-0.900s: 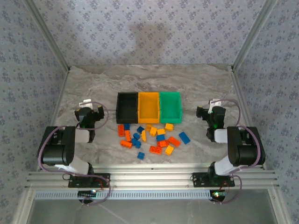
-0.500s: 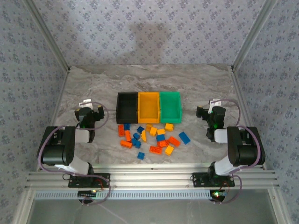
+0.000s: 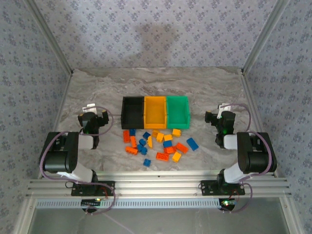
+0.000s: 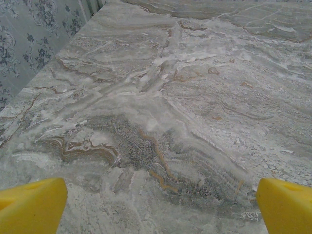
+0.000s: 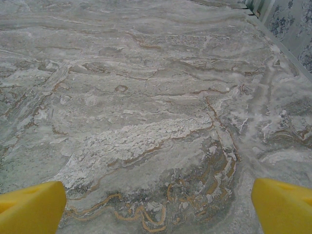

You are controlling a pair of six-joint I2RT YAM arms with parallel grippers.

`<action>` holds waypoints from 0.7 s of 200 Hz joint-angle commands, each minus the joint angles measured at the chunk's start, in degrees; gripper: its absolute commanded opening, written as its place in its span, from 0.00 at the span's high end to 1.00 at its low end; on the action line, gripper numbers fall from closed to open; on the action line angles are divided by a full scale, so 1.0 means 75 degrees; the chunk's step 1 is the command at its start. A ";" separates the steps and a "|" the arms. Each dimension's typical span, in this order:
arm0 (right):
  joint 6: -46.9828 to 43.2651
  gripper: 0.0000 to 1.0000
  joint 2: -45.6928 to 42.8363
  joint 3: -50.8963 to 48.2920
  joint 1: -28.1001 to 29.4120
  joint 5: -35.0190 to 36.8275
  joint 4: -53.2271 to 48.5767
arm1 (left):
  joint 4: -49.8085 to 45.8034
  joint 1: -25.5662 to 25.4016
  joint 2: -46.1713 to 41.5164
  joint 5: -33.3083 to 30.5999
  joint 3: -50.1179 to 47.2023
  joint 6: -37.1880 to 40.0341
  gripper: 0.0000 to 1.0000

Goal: Sort the legos into containers by color

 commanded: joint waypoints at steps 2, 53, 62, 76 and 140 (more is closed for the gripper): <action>-0.0151 0.00 0.0083 0.0151 0.0030 -0.0088 0.0178 | 0.0237 0.0054 0.0074 -0.0124 0.0180 0.0075 0.00; -0.0127 0.00 0.0080 0.0165 -0.0005 -0.0179 0.0145 | 0.0246 0.0061 0.0069 -0.0112 0.0180 0.0066 0.00; -0.0127 0.00 0.0080 0.0154 -0.0017 -0.0186 0.0148 | 0.0240 0.0061 0.0069 -0.0112 0.0180 0.0075 0.00; -0.0118 0.00 0.0056 0.0157 -0.0006 -0.0172 0.0180 | 0.0287 0.0055 0.0060 -0.0157 0.0169 0.0082 0.00; 0.0905 0.00 -0.1494 0.2150 0.0069 0.0509 -0.4054 | -0.1931 -0.0458 -0.1333 -0.1666 0.0896 0.0170 0.00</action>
